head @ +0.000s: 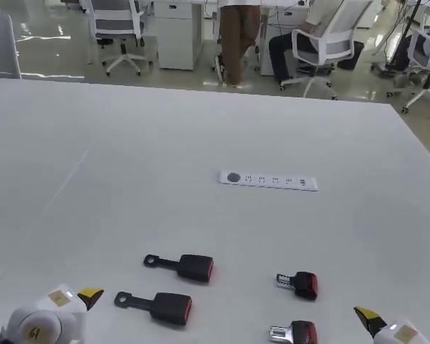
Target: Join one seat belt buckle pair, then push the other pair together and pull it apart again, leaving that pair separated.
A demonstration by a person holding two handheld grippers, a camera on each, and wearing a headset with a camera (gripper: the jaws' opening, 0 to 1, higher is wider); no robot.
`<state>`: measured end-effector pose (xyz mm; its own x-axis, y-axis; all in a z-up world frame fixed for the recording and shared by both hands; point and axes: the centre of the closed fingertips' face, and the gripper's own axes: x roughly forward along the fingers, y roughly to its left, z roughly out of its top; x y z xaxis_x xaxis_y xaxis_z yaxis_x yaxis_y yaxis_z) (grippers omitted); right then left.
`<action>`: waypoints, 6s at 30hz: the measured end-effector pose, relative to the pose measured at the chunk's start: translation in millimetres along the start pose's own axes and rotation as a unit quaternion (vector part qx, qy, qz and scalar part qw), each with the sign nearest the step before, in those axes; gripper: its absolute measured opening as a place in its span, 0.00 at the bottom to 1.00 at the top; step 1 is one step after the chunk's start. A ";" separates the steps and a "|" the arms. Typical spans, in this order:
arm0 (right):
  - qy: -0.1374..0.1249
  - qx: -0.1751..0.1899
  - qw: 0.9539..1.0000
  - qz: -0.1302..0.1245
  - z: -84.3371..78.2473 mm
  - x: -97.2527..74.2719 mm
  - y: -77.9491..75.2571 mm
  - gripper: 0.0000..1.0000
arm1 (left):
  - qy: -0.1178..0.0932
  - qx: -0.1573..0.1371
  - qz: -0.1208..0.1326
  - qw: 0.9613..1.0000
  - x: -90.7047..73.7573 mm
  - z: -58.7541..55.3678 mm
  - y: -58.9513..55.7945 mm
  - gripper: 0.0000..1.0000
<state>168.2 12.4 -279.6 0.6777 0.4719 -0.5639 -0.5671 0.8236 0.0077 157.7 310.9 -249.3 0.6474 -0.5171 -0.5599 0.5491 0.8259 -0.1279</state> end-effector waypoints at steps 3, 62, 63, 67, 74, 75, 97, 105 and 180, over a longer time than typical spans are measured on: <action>0.001 -0.001 1.000 0.001 0.0 0.8 -0.6 0.93 | 0.004 0.003 -0.005 1.000 4.2 -2.1 -0.4 0.98; 0.172 -0.164 0.935 0.263 -47.7 61.3 4.3 0.68 | 0.174 0.275 -0.183 0.928 104.8 -42.9 26.7 0.66; 0.175 -0.166 0.934 0.264 -48.5 61.1 4.1 0.67 | 0.177 0.279 -0.186 0.925 107.9 -43.7 26.8 0.66; 0.184 -0.175 0.927 0.276 -53.6 60.0 4.3 0.65 | 0.196 0.318 -0.194 0.907 114.9 -51.2 30.9 0.60; 0.202 -0.210 0.910 0.294 -64.9 61.5 6.8 0.59 | 0.201 0.329 -0.211 0.899 122.0 -56.2 31.3 0.52; 0.202 -0.210 0.909 0.297 -65.0 61.9 7.2 0.57 | 0.202 0.329 -0.214 0.897 121.7 -57.0 31.0 0.50; 0.210 -0.228 0.905 0.292 -59.3 71.9 5.1 0.35 | 0.208 0.343 -0.245 0.883 125.8 -61.5 26.9 0.34; 0.222 -0.238 0.899 0.292 -56.8 76.4 6.7 0.35 | 0.221 0.361 -0.255 0.869 126.2 -60.9 24.2 0.34; 0.161 -0.234 0.899 0.333 4.7 168.3 121.9 0.34 | 0.260 0.362 -0.249 0.860 128.5 -63.2 27.7 0.33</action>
<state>215.3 193.7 -369.7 -0.0133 0.6336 -0.7735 -0.9830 0.1333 0.1262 222.7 281.5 -376.5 0.0173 -0.4402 -0.8977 0.9968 0.0776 -0.0188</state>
